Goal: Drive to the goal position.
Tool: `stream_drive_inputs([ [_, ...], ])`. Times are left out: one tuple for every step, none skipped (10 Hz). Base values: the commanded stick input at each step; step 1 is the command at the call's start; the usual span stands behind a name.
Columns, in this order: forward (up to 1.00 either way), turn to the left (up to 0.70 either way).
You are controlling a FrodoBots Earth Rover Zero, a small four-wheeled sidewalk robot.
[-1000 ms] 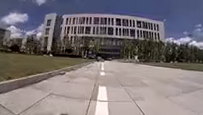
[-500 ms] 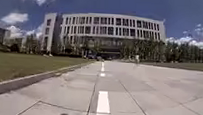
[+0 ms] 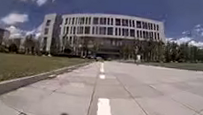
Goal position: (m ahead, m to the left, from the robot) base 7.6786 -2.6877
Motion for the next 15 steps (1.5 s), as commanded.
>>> stream_drive_inputs([
  [0.7, 0.0],
  [0.7, 0.0],
  [0.7, 0.0],
  [0.7, 0.0],
  [0.7, 0.0],
  [0.7, 0.0],
  [0.7, 0.0],
  [0.7, -0.07],
  [0.7, -0.23],
  [0.7, -0.24],
  [0.7, 0.0],
  [0.7, 0.0],
  [0.7, 0.0],
  [0.7, 0.0],
  [0.7, 0.0],
])
